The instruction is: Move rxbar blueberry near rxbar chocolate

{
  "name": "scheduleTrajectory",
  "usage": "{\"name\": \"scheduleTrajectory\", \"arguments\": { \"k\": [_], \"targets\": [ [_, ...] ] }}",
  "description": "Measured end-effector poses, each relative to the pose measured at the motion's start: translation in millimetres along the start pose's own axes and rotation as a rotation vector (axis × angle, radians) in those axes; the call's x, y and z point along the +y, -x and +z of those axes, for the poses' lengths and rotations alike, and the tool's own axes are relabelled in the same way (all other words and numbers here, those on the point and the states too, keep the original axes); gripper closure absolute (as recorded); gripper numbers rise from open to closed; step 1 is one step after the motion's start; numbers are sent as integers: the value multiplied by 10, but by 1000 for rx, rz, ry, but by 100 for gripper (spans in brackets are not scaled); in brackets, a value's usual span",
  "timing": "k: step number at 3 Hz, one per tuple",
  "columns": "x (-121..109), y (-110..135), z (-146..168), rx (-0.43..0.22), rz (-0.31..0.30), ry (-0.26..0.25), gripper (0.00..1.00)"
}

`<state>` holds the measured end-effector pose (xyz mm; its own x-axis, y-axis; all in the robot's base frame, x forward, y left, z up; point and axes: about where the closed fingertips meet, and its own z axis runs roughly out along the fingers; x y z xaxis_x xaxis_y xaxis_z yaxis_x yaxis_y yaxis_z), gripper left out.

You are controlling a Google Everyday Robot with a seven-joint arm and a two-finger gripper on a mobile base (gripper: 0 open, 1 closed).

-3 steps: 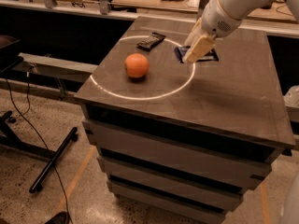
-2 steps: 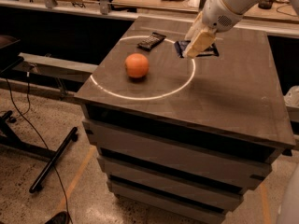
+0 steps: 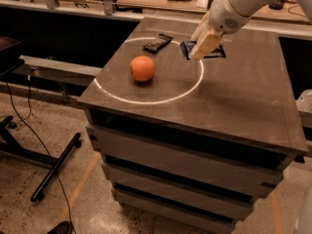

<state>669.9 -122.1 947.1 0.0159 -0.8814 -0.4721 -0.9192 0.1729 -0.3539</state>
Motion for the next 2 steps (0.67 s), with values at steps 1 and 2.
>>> {"name": "scheduleTrajectory", "arguments": {
  "k": [1,2],
  "targets": [
    [-183,87,159,0,-74,-88,100],
    [-587,140,381,-13,-151,-227,100]
  ]
}}
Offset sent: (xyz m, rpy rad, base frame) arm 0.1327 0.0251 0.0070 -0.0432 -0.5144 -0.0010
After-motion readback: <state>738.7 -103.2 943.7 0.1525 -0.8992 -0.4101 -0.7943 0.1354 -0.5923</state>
